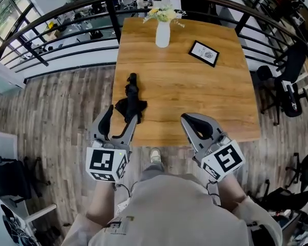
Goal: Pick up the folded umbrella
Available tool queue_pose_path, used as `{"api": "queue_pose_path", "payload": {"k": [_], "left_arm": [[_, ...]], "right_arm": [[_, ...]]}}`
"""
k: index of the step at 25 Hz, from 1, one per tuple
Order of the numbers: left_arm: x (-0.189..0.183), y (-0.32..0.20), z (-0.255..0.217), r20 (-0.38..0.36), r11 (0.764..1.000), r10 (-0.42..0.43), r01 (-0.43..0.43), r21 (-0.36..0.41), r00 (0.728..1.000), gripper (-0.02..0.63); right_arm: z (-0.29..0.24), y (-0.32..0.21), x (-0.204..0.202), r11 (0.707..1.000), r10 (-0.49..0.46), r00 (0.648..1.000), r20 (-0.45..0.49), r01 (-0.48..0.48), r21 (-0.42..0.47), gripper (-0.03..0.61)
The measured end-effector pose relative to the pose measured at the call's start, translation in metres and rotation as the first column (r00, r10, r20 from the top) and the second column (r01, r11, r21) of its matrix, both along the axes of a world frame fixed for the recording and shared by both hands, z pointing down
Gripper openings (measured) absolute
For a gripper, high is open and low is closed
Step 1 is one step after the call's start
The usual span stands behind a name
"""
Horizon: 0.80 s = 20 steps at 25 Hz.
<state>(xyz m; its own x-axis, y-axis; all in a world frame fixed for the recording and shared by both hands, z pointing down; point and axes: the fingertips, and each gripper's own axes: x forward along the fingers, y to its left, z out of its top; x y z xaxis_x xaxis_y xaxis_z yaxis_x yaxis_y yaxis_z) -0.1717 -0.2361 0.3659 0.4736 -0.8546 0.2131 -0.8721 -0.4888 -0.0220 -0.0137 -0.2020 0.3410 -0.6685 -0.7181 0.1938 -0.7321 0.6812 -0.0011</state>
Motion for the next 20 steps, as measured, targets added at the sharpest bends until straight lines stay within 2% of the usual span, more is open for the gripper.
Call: {"api": "queue_pose_path", "payload": {"k": [5,9,12,15,20], "left_arm": [[-0.003,-0.052,0.05,-0.024,0.995,0.006,-0.008,-0.099,1.0,0.304],[-0.003,-0.081,0.096,-0.02,0.98,-0.024,0.019,-0.2,1.0,0.304],[0.001,-0.098,0.133,-0.04,0.956,-0.039,0.025,-0.293,0.998,0.304],[0.004,-0.111,0.167,-0.057,0.924,-0.076,0.049,-0.38,0.995,0.304],[0.01,-0.131,0.224,0.028,0.873,-0.129,0.127,-0.471,0.991,0.307]], "right_arm": [[0.036,-0.042,-0.009,0.996,0.007,1.0,-0.005,-0.007,-0.086,0.029],[0.062,-0.061,-0.008,0.99,-0.008,1.0,-0.019,0.005,-0.14,0.029],[0.083,-0.074,-0.005,0.983,-0.018,0.999,-0.028,0.012,-0.186,0.029],[0.106,-0.084,-0.001,0.964,-0.029,1.0,0.005,0.029,-0.265,0.029],[0.143,-0.099,0.004,0.927,-0.079,0.996,0.032,0.085,-0.366,0.029]]}}
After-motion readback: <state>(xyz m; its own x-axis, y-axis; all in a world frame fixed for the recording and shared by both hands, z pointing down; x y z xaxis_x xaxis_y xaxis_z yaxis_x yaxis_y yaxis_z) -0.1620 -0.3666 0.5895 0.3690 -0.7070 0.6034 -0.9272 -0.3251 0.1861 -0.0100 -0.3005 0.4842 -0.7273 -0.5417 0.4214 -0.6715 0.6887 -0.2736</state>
